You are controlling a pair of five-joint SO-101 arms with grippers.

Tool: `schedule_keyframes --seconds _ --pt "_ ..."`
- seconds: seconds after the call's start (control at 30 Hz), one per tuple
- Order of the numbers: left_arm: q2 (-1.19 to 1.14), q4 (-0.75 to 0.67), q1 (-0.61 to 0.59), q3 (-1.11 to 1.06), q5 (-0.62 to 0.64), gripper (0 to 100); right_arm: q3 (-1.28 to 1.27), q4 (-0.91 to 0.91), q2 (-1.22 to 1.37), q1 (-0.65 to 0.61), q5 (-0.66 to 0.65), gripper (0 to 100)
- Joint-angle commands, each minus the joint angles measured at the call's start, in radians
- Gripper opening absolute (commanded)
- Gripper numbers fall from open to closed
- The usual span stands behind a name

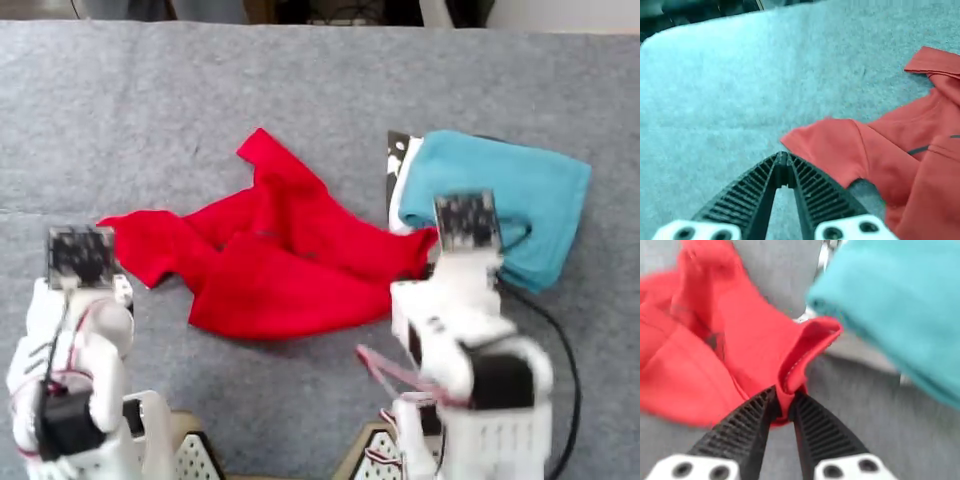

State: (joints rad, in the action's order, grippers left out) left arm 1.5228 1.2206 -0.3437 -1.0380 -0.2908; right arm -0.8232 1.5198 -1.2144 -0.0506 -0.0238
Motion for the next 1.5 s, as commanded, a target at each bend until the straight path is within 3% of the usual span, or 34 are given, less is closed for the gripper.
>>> schedule_keyframes --seconds 0.0,0.1,0.33,0.47,0.53,0.63,0.73,0.93,1.1,1.33,1.47 --pt "-0.298 0.061 0.001 0.248 0.098 3 0.24 0.144 0.306 -0.071 0.012 1.5" --pt "-0.551 0.121 0.016 0.423 0.157 3 0.254 0.155 0.357 -0.173 0.012 1.5" --pt "-1.007 0.262 0.176 0.734 0.232 3 -0.042 -0.018 0.269 -0.387 0.002 1.5" --pt "-1.186 0.338 0.282 0.868 0.239 4 -0.11 -0.098 0.213 -0.388 -0.129 1.5" --pt "-1.255 0.362 0.34 0.917 0.249 9 -0.117 -0.1 0.199 -0.384 -0.201 1.5" --pt "-1.339 0.387 0.409 0.952 0.374 21 -0.114 -0.1 0.191 -0.382 -0.235 2.1" --pt "-1.419 0.387 0.433 0.96 0.485 28 -0.113 -0.106 0.193 -0.358 -0.235 9.6" --pt "-1.603 0.344 0.493 1.04 0.666 28 -0.113 -0.107 0.189 -0.264 -0.241 26.6" --pt "-1.734 0.339 0.495 1.176 0.764 26 -0.113 -0.107 0.189 -0.242 -0.238 27.2" --pt "-1.889 0.339 0.496 1.245 0.764 13 -0.113 -0.107 0.189 -0.242 -0.236 27.2" --pt "-1.952 0.342 0.518 1.234 0.755 11 -0.113 -0.107 0.189 -0.242 -0.236 27.2"
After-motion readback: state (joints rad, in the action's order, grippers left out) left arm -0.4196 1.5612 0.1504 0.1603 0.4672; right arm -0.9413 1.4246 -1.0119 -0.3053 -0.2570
